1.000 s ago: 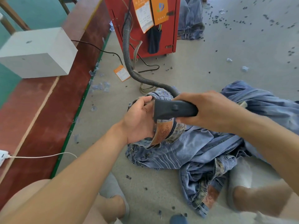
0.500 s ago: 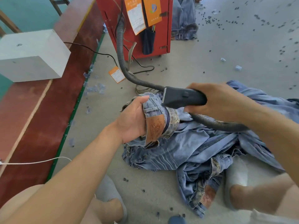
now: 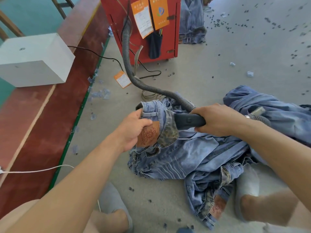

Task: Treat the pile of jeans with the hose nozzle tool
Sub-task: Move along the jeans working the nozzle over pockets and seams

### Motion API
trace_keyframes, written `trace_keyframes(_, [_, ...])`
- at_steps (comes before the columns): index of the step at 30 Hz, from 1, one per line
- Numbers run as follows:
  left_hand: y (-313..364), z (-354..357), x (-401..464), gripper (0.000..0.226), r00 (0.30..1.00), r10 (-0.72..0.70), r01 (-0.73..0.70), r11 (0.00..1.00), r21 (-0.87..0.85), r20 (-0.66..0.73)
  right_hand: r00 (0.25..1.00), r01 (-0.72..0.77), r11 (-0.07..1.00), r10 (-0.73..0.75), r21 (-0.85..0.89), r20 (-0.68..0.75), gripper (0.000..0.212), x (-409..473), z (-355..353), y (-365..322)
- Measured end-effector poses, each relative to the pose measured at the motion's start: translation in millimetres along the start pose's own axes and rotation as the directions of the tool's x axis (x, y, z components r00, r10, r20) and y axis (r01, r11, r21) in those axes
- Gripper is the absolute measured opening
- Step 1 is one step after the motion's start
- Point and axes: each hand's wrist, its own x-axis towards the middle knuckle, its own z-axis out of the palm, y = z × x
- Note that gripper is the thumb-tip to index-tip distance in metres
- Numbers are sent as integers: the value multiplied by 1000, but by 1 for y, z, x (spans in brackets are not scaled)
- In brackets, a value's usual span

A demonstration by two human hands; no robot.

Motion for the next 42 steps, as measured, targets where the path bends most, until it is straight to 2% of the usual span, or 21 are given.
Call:
trace_keyframes(4, [-2,-8,5,35,996,-31,34,999,30,-85,989,127,975,-110,181,-97,29,-3,-20,-16])
trace_keyframes(6, [-4,-12,8,32,993,-59,63,997,40,-103,980,150,946,-104,288,-170,28,-7,-34,-14])
trace_keyframes(8, [-5,-14,10,31,989,-72,79,996,47,-133,973,129,941,-58,312,-225,27,-9,-43,-7])
trace_keyframes(9, [-6,-17,11,31,985,-54,70,994,88,-167,970,104,947,-30,303,-239,26,-9,-45,-2])
trace_keyframes(11, [-8,-23,15,29,961,46,40,951,305,-271,972,31,968,29,251,-233,27,-10,-42,8])
trace_keyframes(14, [-22,-32,17,42,868,268,64,775,629,-418,982,-55,992,75,118,-173,28,-8,-26,16])
trace_keyframes(16, [-41,-32,13,52,825,404,93,591,801,-394,988,-73,997,75,19,-138,32,-7,-15,14])
trace_keyframes(17, [-51,-29,11,46,823,453,89,493,866,-342,989,-65,997,59,-36,-138,32,-6,-9,11])
trace_keyframes(19, [-69,-23,9,12,819,492,111,370,922,-296,987,-40,989,16,-144,-163,31,-5,1,5])
trace_keyframes(20, [-77,-21,12,17,823,480,159,319,934,-304,985,-30,983,-2,-181,-175,30,-4,4,2])
trace_keyframes(22, [-91,-16,19,52,868,369,303,136,943,-332,981,-22,979,-18,-204,-191,30,-1,7,-2])
trace_keyframes(24, [-101,-10,30,88,876,273,392,78,917,-398,979,-28,980,-12,-195,-201,31,1,7,-5])
trace_keyframes(26, [-113,-1,45,114,860,207,453,112,884,-467,978,-34,983,-5,-183,-208,31,3,7,-9])
trace_keyframes(29, [-130,13,76,124,819,171,517,192,834,-547,972,-50,980,4,-190,-236,31,7,14,-9])
trace_keyframes(31, [-139,12,97,114,789,207,533,239,812,-579,972,-62,977,12,-205,-234,35,10,22,-6])
trace_keyframes(33, [-145,-1,116,94,784,259,498,280,820,-565,977,-67,972,18,-223,-214,40,12,32,-4])
trace_keyframes(36, [-144,-30,130,70,866,252,352,304,885,-431,984,-64,968,20,-244,-177,39,17,37,0])
trace_keyframes(38, [-140,-53,129,59,898,227,297,320,900,-377,987,-62,971,24,-232,-160,36,19,32,2])
trace_keyframes(41, [-123,-87,119,28,949,144,172,512,841,-282,987,-70,982,42,-175,-157,35,17,18,2])
trace_keyframes(42, [-116,-94,115,28,964,118,143,530,836,-239,986,-71,986,47,-149,-160,35,15,14,2])
